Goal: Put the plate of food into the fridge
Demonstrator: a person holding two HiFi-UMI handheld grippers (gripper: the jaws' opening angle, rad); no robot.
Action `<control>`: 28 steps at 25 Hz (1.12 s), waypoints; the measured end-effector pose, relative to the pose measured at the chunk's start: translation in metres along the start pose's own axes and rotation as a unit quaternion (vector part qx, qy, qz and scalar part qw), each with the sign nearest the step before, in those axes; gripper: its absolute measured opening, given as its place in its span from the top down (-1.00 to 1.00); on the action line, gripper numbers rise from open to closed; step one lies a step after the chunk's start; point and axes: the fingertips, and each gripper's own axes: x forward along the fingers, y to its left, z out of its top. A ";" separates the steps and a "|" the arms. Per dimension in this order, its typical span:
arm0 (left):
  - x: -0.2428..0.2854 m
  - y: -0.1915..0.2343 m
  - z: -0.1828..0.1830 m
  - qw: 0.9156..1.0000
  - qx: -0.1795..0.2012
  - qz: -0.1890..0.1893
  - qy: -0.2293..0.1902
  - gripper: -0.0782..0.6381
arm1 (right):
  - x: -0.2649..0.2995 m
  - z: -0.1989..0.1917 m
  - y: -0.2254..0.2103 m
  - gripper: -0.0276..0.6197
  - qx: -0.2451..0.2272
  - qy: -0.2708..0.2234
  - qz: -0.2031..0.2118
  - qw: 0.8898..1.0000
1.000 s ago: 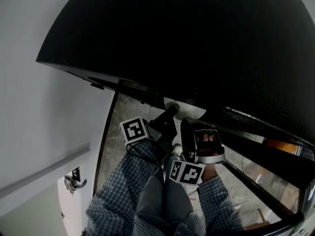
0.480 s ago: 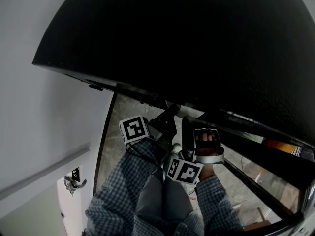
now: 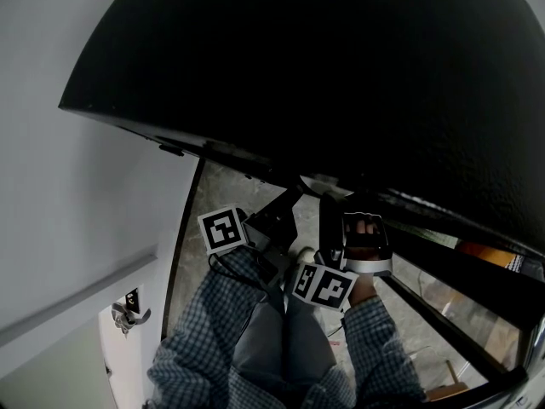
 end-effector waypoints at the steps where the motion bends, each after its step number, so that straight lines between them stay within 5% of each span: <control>1: -0.003 0.001 0.000 1.000 0.000 0.002 -0.001 0.65 | 0.001 0.000 -0.001 0.81 0.000 0.001 -0.001 1.000; 21: -0.033 0.017 -0.025 0.999 -0.001 0.026 0.032 0.65 | 0.029 0.000 -0.020 0.81 -0.007 0.008 -0.028 1.000; 28: -0.037 0.015 -0.031 0.999 0.014 0.023 0.046 0.65 | 0.028 0.001 -0.024 0.80 0.079 -0.020 -0.017 0.997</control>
